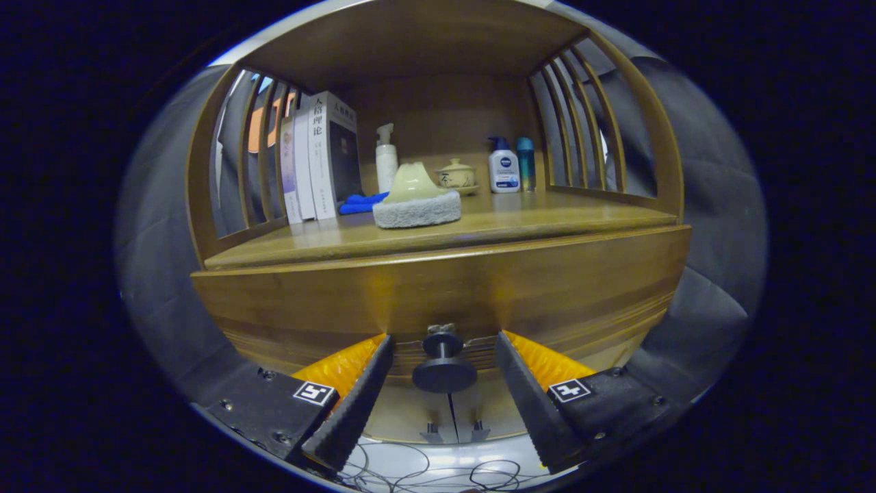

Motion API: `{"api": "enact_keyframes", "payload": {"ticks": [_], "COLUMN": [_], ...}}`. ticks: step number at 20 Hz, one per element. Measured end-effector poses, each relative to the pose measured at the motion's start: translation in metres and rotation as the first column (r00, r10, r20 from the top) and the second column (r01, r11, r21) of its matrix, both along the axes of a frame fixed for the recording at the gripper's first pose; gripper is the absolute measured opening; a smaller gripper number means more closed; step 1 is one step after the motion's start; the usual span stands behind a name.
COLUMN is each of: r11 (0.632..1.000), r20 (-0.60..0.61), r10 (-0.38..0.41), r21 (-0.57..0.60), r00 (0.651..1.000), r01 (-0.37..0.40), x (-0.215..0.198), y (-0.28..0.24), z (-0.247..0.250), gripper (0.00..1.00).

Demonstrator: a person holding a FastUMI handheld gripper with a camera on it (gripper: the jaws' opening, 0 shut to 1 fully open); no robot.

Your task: Pull open the drawer, take out the items inside it, and place them on the countertop above the cabinet.

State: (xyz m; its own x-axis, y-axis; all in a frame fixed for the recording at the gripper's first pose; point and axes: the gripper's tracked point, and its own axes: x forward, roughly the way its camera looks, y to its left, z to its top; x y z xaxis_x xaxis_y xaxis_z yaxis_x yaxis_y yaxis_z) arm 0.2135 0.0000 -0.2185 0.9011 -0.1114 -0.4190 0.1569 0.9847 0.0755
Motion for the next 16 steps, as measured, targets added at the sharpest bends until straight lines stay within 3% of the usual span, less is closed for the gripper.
{"api": "enact_keyframes", "payload": {"ticks": [6,13,16], "r11": [0.999,1.0,0.999], "r20": [0.007,-0.062,-0.029], "r10": [-0.012,-0.009,0.002], "r21": [-0.043,-0.006,0.035], "r00": [1.0,0.998,1.0], "r01": [0.013,0.008,-0.001], "x": [0.009,0.005,-0.006], "y": [-0.002,-0.004,-0.006], "z": [-0.004,-0.005,0.02], "gripper": [0.99,0.99,0.99]}}
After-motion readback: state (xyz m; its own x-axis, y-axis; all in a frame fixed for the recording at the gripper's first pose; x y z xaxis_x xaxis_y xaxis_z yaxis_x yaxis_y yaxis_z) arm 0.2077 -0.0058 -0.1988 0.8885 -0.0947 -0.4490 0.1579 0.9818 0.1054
